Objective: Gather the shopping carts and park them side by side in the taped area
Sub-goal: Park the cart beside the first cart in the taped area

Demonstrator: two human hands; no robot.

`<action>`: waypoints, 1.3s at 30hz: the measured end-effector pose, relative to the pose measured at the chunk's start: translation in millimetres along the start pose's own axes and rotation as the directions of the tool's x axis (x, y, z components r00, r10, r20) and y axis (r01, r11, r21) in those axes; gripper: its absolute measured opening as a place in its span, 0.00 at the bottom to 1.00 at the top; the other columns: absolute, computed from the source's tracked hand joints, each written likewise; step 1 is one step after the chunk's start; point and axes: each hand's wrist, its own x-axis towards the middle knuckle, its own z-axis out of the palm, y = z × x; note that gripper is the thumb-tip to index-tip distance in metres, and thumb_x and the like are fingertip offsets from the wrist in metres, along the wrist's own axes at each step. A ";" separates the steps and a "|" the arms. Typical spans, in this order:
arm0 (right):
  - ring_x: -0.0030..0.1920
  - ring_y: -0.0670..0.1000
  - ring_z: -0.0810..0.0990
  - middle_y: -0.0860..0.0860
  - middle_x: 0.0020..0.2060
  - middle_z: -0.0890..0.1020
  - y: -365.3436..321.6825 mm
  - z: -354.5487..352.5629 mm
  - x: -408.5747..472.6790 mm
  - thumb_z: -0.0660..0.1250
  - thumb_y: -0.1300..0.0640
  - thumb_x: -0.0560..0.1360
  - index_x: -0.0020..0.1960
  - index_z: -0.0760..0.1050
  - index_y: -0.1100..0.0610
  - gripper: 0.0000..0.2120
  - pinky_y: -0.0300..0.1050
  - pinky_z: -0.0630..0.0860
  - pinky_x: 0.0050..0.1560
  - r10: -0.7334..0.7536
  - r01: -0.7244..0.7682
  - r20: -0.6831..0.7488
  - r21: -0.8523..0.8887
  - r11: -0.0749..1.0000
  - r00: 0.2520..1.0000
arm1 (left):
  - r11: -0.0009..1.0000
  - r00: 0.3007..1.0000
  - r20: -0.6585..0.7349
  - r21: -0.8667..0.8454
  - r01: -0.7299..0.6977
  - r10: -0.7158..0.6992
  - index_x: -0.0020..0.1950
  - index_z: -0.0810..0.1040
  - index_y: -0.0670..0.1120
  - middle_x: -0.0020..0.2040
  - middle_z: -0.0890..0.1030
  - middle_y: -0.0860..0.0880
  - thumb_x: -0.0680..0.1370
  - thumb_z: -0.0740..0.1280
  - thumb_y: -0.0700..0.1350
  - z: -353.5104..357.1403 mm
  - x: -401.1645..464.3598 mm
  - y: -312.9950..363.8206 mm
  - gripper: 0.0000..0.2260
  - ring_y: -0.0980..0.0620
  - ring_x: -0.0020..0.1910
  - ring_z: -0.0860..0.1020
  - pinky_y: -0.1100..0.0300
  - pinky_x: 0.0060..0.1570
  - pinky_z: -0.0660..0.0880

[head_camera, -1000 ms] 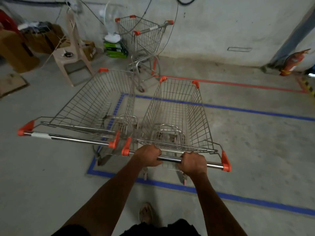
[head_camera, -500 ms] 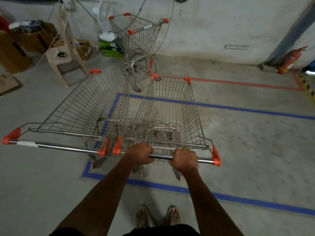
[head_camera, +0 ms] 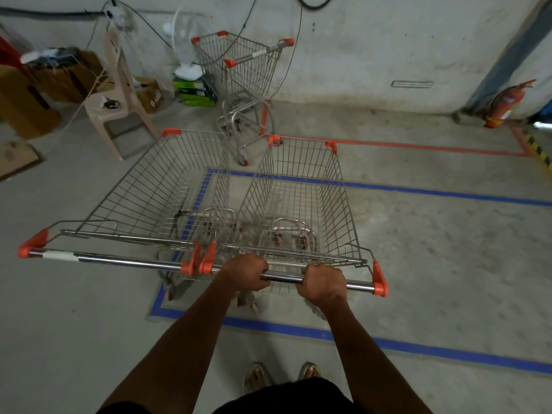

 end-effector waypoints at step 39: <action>0.35 0.49 0.77 0.47 0.35 0.78 -13.9 -0.1 9.7 0.65 0.39 0.76 0.43 0.74 0.49 0.14 0.44 0.76 0.41 -0.032 0.032 -0.022 -0.002 0.999 0.999 | 0.998 0.998 -0.048 0.038 -0.042 0.044 0.53 0.81 0.48 0.45 0.79 0.49 0.78 0.67 0.55 3.4 -0.6 -23.7 0.12 0.51 0.43 0.76 0.56 0.43 0.74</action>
